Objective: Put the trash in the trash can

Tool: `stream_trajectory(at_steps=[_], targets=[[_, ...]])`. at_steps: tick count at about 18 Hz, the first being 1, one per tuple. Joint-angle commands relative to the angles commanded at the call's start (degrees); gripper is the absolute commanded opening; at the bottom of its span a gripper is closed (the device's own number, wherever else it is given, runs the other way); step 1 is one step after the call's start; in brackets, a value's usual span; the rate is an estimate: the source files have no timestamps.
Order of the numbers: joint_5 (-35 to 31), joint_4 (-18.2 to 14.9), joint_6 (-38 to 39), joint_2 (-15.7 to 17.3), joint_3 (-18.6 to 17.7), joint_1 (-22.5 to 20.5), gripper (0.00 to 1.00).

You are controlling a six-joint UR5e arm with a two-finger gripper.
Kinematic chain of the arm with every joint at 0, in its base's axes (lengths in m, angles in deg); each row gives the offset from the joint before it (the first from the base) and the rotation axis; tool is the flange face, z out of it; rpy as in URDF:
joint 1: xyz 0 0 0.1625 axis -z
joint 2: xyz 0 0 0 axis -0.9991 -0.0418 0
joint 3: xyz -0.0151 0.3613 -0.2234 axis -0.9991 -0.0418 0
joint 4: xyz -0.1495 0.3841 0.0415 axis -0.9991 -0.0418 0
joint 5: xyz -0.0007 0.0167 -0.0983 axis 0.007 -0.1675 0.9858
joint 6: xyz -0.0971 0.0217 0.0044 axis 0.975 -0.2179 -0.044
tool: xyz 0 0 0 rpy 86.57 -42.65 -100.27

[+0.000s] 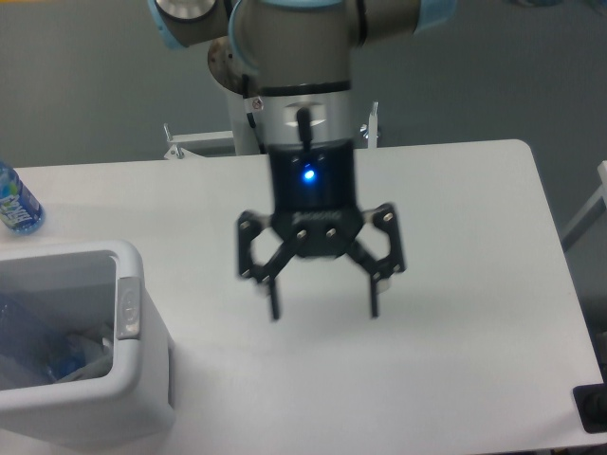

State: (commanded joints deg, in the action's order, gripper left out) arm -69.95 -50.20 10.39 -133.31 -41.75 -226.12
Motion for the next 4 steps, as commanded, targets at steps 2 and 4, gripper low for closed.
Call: stream_trajectory(at_steps=[2,4], targets=[[-2.9,-2.9,-4.2,0.5,-0.1,0.0,1.0],[-4.5,-3.9,-5.6,0.9,-0.2,-0.1,1.0]])
